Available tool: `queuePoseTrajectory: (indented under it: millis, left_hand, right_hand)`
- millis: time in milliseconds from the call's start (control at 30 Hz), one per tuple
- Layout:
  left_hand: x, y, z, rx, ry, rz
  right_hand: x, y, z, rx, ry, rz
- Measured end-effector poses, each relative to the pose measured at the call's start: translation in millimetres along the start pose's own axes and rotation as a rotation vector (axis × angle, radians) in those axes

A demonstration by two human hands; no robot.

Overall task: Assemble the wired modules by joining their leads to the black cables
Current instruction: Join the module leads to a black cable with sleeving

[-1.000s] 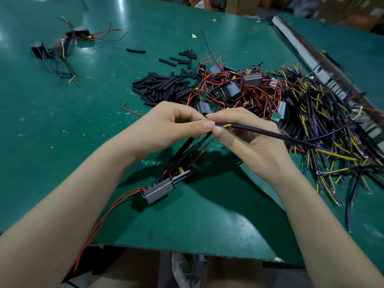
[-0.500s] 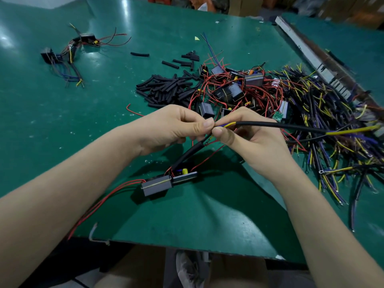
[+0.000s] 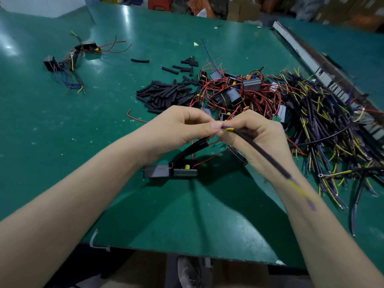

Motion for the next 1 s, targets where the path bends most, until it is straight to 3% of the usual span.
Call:
queuePoseTrajectory:
  millis: [100,267,400,533,833,1000]
  left_hand:
    - [4,-1,-2,-0.033,-0.021,0.065]
    - [6,2,-5,-0.127,-0.083,0.128]
    - [5,-4,2,-0.078,-0.168,0.092]
    - [5,0,1,-0.123,-0.177,0.077]
    - [1,-4,-7,-0.208,-0.087,-0.038]
    - [1,-8,-12,-0.117,-0.049,-0.097]
  right_hand:
    - [1,2,1,-0.062,0.014,0.003]
    - [-1,-3,20,0.016,-0.18,0.007]
    - [0,-3,21,0.159,-0.222,0.065]
    - [0,-6,9,0.105,-0.158,-0.039]
    - [-4,-9,3,0.078,-0.047,0.007]
    - [-1,-7,10,0.134,-0.137,0.01]
Point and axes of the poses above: each hand's wrist, its own x-axis towards the middle knuckle, its own y-axis out of the back of the hand, z = x × y, the point moved 9 cm from there along x, towards the middle knuckle, and after that the axes turned 6 degrees about -y, right-handed, at the moved point
